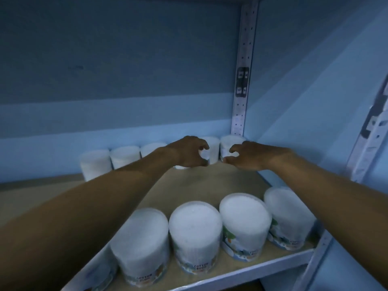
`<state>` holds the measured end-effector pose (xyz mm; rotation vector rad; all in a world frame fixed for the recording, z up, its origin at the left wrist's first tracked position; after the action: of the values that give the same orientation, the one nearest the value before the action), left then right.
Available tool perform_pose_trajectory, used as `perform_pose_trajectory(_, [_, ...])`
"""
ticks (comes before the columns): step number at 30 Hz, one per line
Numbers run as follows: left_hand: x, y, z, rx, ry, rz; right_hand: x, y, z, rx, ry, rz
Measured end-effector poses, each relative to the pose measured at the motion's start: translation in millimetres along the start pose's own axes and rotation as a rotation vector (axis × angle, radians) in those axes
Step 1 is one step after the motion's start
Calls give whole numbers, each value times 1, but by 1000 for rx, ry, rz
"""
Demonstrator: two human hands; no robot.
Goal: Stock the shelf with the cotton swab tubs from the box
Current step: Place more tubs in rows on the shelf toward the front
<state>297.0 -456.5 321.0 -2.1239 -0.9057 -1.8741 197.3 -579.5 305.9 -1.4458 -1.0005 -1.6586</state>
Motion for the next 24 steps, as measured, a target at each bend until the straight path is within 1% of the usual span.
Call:
perform_pose_trajectory(4, [-9, 37, -4, -42, 58, 42, 6, 28, -3, 10, 14, -52])
perform_pose_trajectory(8, [-18, 70, -1, -36, 120, 108, 2, 62, -12, -11, -19, -81])
perform_pose_trajectory(13, [-29, 94, -2, -14, 170, 152, -8, 89, -20, -20, -67, -54])
perform_pose_trajectory(24, [-48, 118, 6, -14, 196, 141, -25, 114, -22, -62, -46, -68])
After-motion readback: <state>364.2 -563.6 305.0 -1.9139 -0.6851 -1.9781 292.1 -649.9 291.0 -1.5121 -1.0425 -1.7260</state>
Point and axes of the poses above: each hand's wrist, its own y-axis towards the middle knuckle, its own x-axis out of the back of the hand, z = x × y, the point moved 9 cm from there along y, towards the middle knuckle, and after that the axes turned 13 degrees about -z, right-handed, at the moved point
